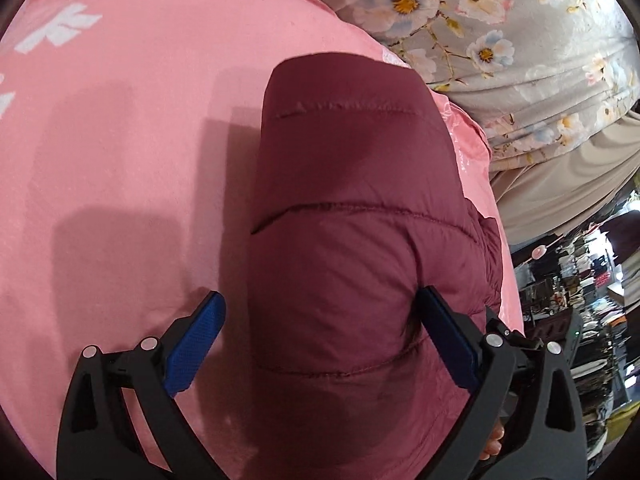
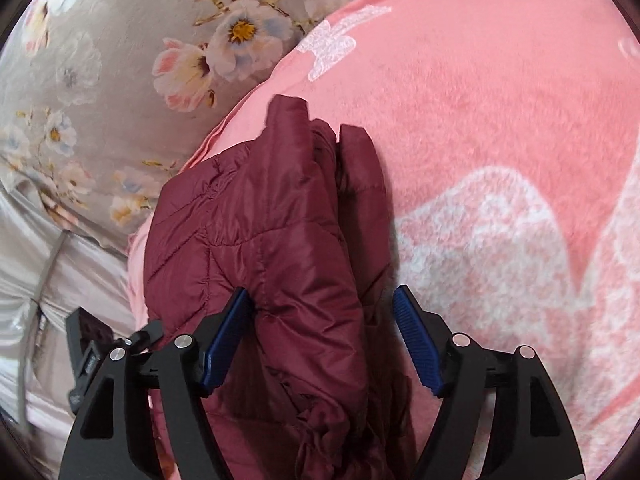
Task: Fold large clothes
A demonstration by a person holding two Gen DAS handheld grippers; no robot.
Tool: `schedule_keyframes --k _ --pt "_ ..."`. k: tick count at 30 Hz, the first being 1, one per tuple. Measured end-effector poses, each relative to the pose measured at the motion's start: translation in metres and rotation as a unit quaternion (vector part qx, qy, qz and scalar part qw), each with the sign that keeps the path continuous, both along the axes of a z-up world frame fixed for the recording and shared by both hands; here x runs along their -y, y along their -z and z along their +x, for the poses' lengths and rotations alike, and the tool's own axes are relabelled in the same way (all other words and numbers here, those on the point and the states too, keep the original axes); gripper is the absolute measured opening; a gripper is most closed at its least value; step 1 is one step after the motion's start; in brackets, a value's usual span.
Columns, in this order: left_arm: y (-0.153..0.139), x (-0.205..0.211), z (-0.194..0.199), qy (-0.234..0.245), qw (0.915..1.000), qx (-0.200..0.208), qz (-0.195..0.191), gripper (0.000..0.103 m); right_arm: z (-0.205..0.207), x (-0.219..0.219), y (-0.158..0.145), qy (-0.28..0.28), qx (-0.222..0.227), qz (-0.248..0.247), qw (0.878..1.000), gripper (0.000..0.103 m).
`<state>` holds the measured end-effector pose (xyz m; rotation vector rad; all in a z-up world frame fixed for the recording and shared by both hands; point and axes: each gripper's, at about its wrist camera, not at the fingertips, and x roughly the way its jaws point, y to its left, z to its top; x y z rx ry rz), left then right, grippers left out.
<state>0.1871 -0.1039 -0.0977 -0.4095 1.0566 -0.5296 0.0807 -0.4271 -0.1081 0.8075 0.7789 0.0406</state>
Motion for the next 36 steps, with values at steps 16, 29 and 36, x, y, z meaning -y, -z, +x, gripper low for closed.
schedule_keyframes --k 16,29,36 --pt "-0.028 0.049 -0.026 0.036 0.9891 0.077 0.120 0.064 -0.007 -0.023 -0.013 -0.026 0.038 -0.018 0.999 0.024" --pt "-0.111 0.059 -0.067 0.070 0.9650 0.202 0.153 0.041 -0.048 -0.061 -0.096 0.004 0.115 -0.102 0.988 0.017" --pt "-0.166 0.049 -0.096 0.072 0.9479 0.276 0.142 0.041 -0.075 -0.082 -0.157 0.022 0.180 -0.146 0.973 0.017"
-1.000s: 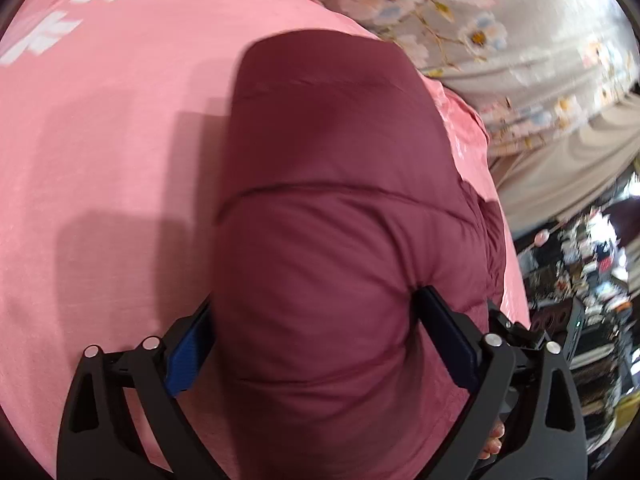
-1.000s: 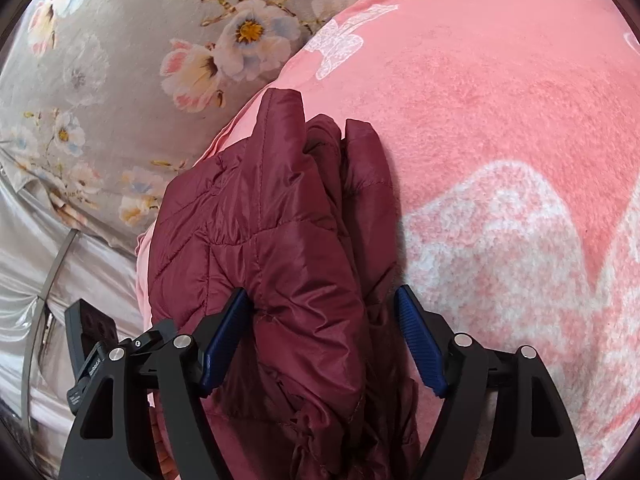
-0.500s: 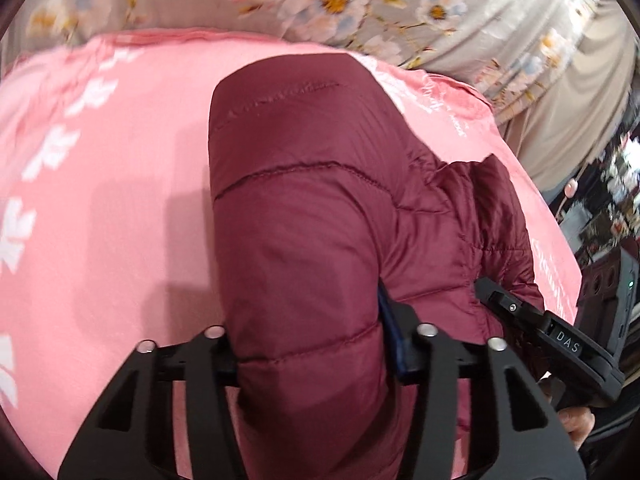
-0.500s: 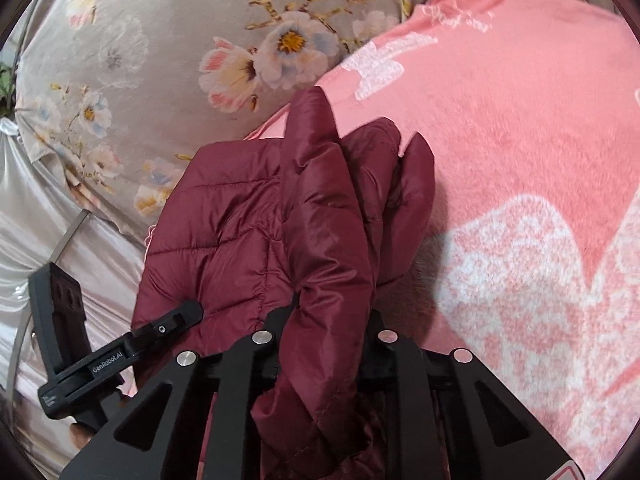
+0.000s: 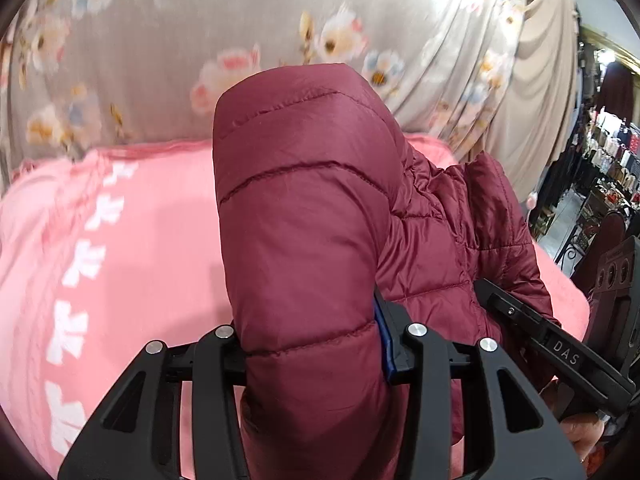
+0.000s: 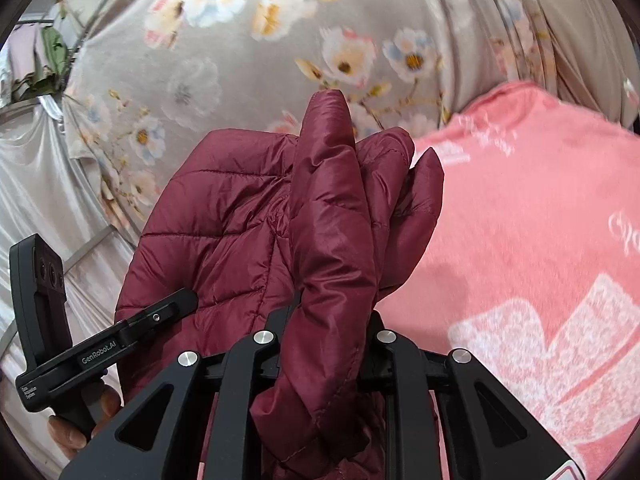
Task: Fold large clothes
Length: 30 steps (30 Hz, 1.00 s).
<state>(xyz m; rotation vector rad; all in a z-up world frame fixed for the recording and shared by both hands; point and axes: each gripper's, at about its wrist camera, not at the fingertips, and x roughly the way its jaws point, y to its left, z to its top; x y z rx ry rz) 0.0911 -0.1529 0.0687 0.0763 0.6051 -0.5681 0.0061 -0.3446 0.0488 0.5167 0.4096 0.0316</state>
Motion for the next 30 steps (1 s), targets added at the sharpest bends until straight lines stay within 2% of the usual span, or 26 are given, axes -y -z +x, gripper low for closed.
schedule_keyframes --k 8,14,19,26,30 --pt "-0.059 -0.021 -0.027 0.014 0.9962 0.084 -0.021 0.041 -0.017 -0.033 -0.062 0.000 0.075 -0.044 0.996 0.017" --pt "-0.102 -0.055 -0.042 0.019 0.9865 0.158 -0.040 0.041 -0.019 -0.065 -0.108 -0.018 0.133 -0.077 0.988 0.017" --pt "-0.135 -0.086 -0.054 0.014 0.9752 0.214 -0.054 0.041 -0.014 -0.093 -0.141 -0.043 0.173 -0.095 0.979 0.017" --pt "-0.162 -0.128 -0.041 -0.006 0.9638 0.256 -0.075 0.041 0.017 -0.128 -0.163 -0.068 0.197 -0.103 0.973 0.017" --pt "-0.161 -0.144 -0.013 -0.021 0.9626 0.261 -0.068 0.041 0.059 -0.138 -0.153 -0.084 0.183 -0.092 0.975 0.017"
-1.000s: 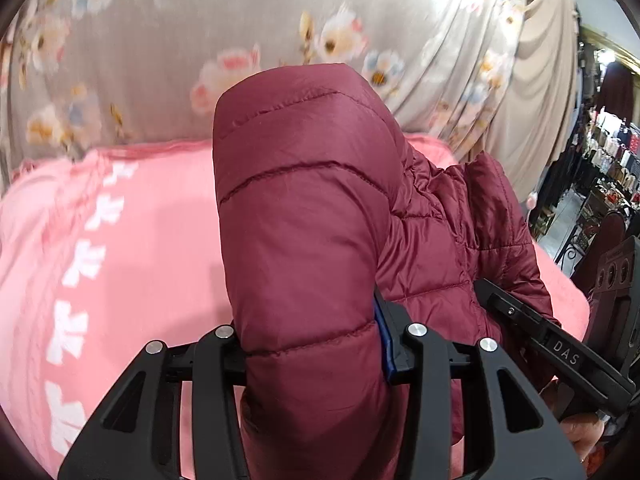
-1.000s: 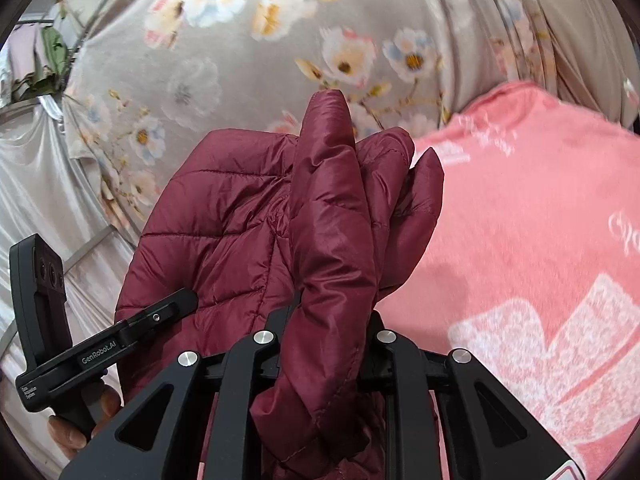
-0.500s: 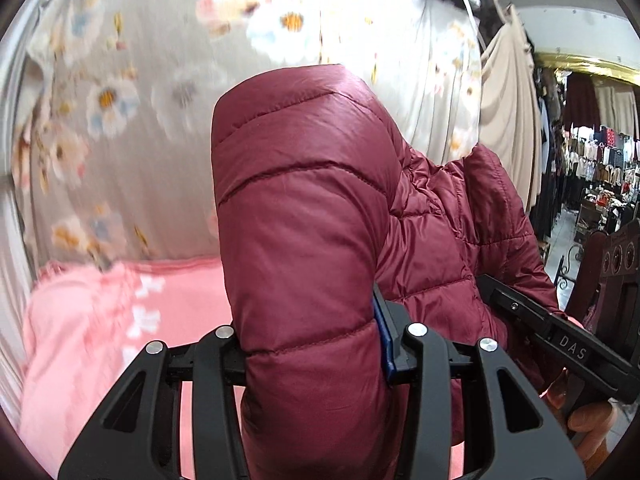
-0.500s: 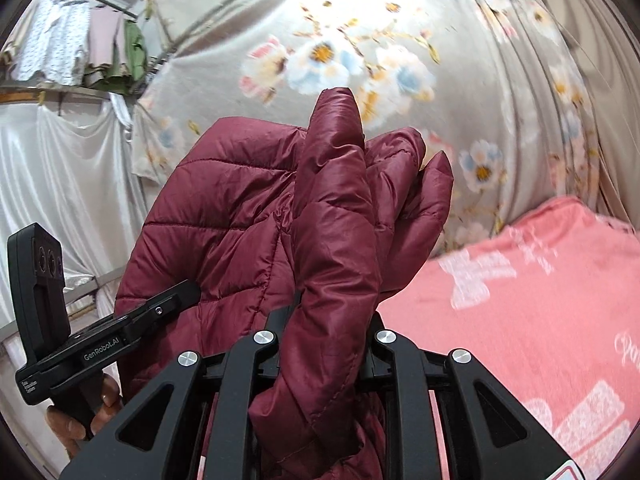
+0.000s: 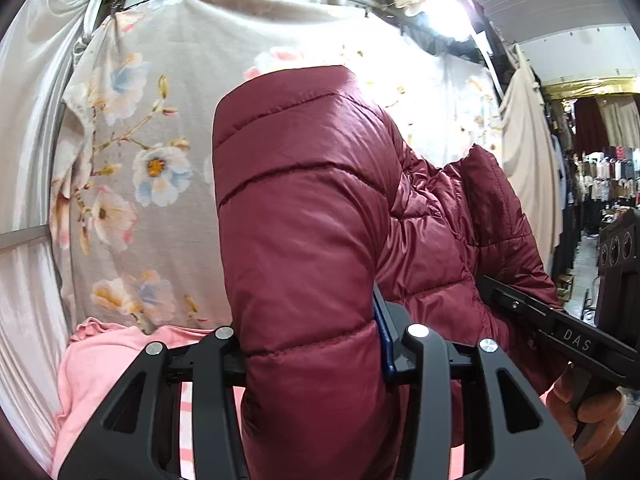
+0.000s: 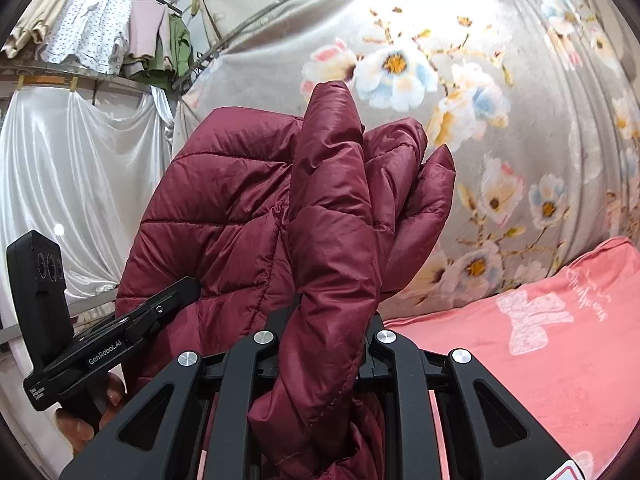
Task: Fold large clothes
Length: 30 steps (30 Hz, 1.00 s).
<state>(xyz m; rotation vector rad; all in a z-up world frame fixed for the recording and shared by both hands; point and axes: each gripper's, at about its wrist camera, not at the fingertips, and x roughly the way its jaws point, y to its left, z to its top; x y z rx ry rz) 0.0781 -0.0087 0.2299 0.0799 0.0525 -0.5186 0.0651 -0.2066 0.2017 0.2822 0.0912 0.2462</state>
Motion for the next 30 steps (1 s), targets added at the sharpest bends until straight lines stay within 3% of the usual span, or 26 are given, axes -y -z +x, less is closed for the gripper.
schedule_keyframes --k 4,9,15,21,30 --pt "0.019 -0.015 0.044 -0.014 0.9997 -0.021 0.002 0.042 0.053 -0.004 0.032 -0.017 -0.031 0.009 0.999 0.017" --pt "0.073 -0.028 0.119 -0.026 0.9968 -0.076 0.000 0.042 0.116 -0.002 0.085 -0.020 -0.083 0.016 0.996 0.017" --pt "0.138 -0.026 0.182 -0.036 0.9901 -0.136 0.005 0.042 0.171 0.005 0.148 -0.017 -0.141 0.020 0.990 0.017" --pt "0.205 -0.016 0.229 -0.040 0.9803 -0.192 0.020 0.042 0.213 0.015 0.213 -0.009 -0.206 0.024 0.978 0.017" --pt "0.278 -0.009 0.265 -0.046 0.9675 -0.246 0.038 0.042 0.242 0.022 0.277 -0.001 -0.259 0.022 0.966 0.017"
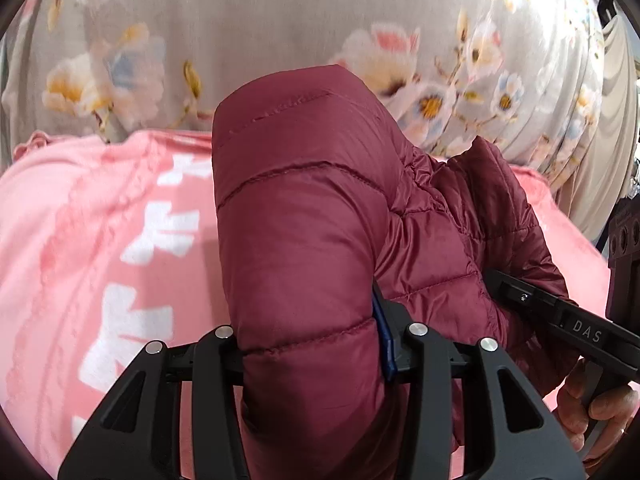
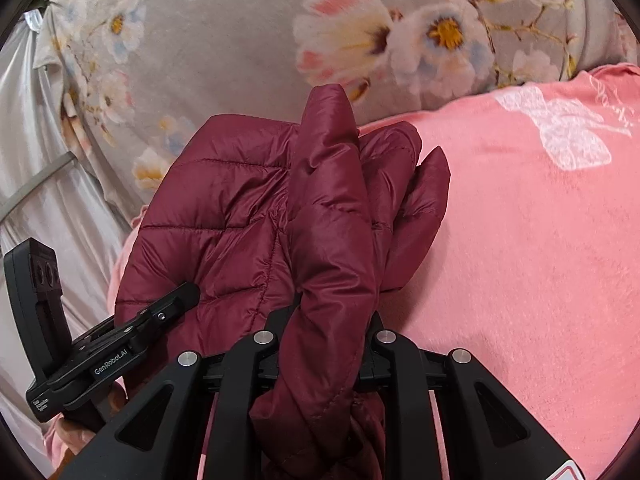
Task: Fold large clothes
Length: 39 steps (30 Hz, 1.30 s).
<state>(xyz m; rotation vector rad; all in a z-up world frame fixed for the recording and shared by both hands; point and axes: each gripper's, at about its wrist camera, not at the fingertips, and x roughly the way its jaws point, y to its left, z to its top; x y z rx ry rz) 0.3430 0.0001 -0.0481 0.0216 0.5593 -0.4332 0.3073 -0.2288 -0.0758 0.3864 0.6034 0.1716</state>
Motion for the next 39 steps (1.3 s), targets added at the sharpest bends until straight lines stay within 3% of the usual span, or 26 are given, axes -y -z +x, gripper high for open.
schedule_keyframes --k 17,19,21,25,29,31,33,36,39 --pt "0.027 -0.001 0.014 -0.020 0.9994 -0.014 0.023 0.053 0.018 0.008 0.025 0.010 -0.044 0.005 0.999 0.023" --pt "0.028 0.000 0.015 -0.025 0.9992 -0.014 0.027 0.055 0.019 0.010 0.027 0.014 -0.050 0.008 0.999 0.026" --pt "0.029 0.000 0.015 -0.030 0.9989 -0.016 0.032 0.057 0.020 0.011 0.028 0.015 -0.057 0.012 0.998 0.038" --pt "0.024 -0.002 0.011 -0.067 0.9962 -0.018 0.053 0.071 0.006 0.008 0.014 0.012 -0.054 -0.024 0.998 0.043" --pt "0.000 -0.014 -0.015 -0.107 0.9909 -0.015 0.079 0.073 -0.032 0.011 -0.014 0.016 -0.028 -0.060 0.998 0.045" --pt "-0.013 -0.022 -0.031 -0.113 0.9906 -0.015 0.075 0.073 -0.055 0.014 -0.031 0.028 -0.010 -0.060 0.998 0.039" --pt "-0.026 -0.023 -0.048 -0.129 0.9882 -0.017 0.081 0.073 -0.065 0.010 -0.042 0.023 -0.004 -0.057 0.998 0.013" --pt "-0.028 -0.013 -0.060 -0.142 0.9850 -0.029 0.094 0.073 -0.065 -0.009 -0.046 0.013 -0.008 -0.101 0.995 0.003" --pt "-0.015 -0.002 -0.061 -0.157 0.9806 -0.043 0.110 0.073 -0.057 -0.025 -0.033 0.005 -0.033 -0.143 0.989 0.000"
